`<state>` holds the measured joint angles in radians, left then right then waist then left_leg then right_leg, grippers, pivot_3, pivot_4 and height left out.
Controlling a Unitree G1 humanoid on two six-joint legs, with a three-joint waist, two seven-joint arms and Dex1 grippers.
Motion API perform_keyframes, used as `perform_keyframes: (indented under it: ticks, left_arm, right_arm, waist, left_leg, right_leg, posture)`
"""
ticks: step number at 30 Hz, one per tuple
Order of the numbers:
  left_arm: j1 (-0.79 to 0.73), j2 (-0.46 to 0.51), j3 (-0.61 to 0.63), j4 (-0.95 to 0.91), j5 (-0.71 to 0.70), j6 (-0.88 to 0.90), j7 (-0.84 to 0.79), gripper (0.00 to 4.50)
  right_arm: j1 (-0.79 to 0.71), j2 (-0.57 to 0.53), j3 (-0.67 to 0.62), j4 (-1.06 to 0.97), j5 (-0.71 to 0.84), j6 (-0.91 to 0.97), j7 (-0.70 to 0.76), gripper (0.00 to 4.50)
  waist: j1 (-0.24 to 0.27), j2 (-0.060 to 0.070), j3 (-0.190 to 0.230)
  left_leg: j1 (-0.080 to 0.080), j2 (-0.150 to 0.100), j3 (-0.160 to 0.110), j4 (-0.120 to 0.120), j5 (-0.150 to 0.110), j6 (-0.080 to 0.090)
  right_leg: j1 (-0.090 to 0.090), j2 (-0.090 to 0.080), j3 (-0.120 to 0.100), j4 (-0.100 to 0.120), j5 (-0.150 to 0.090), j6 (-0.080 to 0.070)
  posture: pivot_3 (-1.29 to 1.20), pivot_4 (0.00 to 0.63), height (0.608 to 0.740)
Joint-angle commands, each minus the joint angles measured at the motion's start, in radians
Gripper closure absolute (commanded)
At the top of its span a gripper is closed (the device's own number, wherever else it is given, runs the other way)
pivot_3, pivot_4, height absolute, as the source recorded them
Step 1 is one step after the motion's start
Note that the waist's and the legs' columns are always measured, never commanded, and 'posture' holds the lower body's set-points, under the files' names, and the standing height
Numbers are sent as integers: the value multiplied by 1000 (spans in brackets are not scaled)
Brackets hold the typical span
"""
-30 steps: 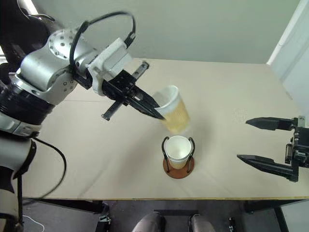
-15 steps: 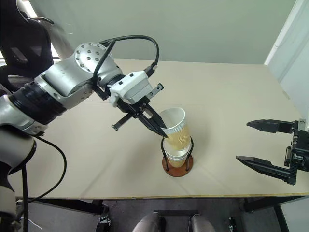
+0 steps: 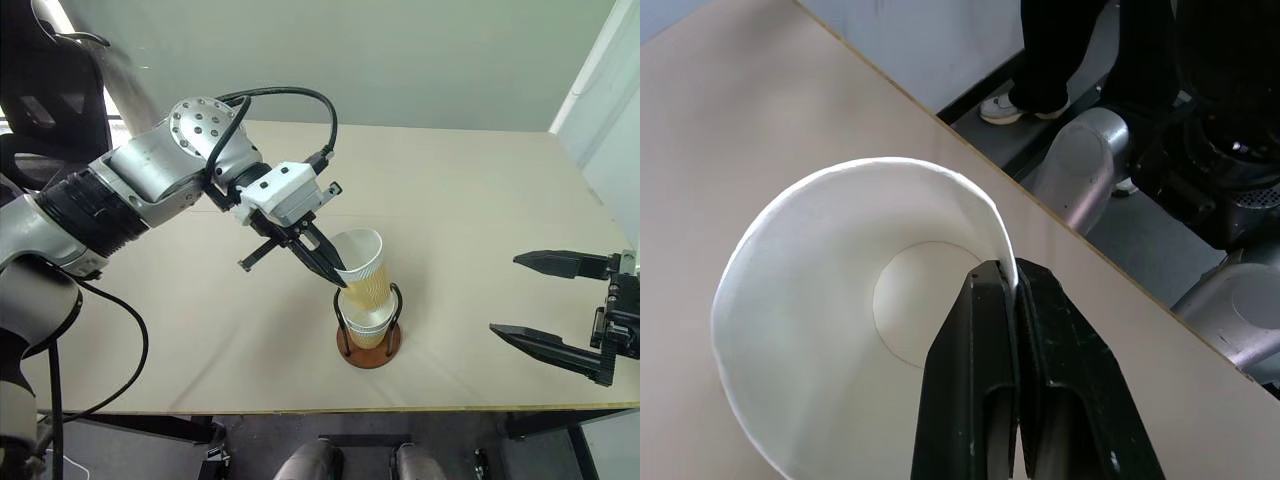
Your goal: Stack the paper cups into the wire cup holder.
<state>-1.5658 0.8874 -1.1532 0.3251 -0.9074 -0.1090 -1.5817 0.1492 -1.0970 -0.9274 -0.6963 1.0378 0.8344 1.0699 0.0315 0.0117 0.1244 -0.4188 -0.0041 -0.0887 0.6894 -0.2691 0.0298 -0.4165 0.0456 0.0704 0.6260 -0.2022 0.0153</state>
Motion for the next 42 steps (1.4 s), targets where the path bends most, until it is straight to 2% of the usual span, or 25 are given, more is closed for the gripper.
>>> perform_keyframes:
  ticks: [1, 9, 23, 26, 31, 37, 40, 42]
  left_arm:
    - [-30, 14, -3, -13, -17, -18, -33, 4461]
    - [-19, 15, -45, -38, -2, -38, -33, 4461]
    - [-13, -25, -48, 13, 29, -56, -33, 4461]
    - [-11, -36, -36, 31, 37, -55, -33, 3860]
    - [-2, -47, -31, 51, 50, -67, -33, 2146]
    - [21, -91, 67, 108, 56, -39, -33, 16]
    - [66, -118, 288, 188, 45, 60, -33, 16]
    - [118, -66, 390, 188, 78, 136, -33, 16]
  right_arm:
    - [-3, -2, -37, -12, 9, -8, -10, 0]
    - [14, 5, -53, -24, 9, -3, -8, 0]
    - [41, 9, -73, -40, 22, 3, -22, 0]
    - [43, 8, -75, -42, 25, 4, -25, 0]
    - [44, 5, -63, -39, 22, -1, -28, 0]
    - [25, 0, -22, -27, 17, -16, -27, 0]
    - [-25, -9, 90, 12, -13, -61, -16, 0]
    - [-61, -25, 186, 62, -73, -101, -2, 0]
  waist:
    - [0, 0, 0]
    - [0, 0, 0]
    - [0, 0, 0]
    - [1, 0, 0]
    - [1, 0, 0]
    - [1, 0, 0]
    - [-1, 0, 0]
    - [-6, 1, 0]
  left_leg:
    - [0, 0, 0, 0, 0, 0]
    - [0, 0, 0, 0, 0, 0]
    - [0, 0, 0, 1, 0, 0]
    - [0, 0, 0, 1, 0, 0]
    - [0, 0, 0, 1, 0, 0]
    - [0, 0, 0, 1, 0, 0]
    - [0, 0, 0, 2, 0, 0]
    - [0, 0, 1, 2, 0, 0]
  right_leg:
    - [0, 0, 0, 0, 0, 0]
    - [0, 0, 0, 0, 0, 0]
    - [0, 0, 0, 0, 0, 0]
    - [0, 0, 0, 0, 0, 0]
    - [0, 0, 0, 0, 0, 0]
    - [0, 0, 0, 0, 0, 0]
    - [0, 0, 0, 0, 0, 0]
    - [0, 0, 0, 0, 0, 1]
  posture:
    - [0, 150, 740]
    - [0, 150, 740]
    - [0, 150, 740]
    - [0, 150, 740]
    - [0, 150, 740]
    - [0, 150, 740]
    - [0, 150, 740]
    - [0, 150, 740]
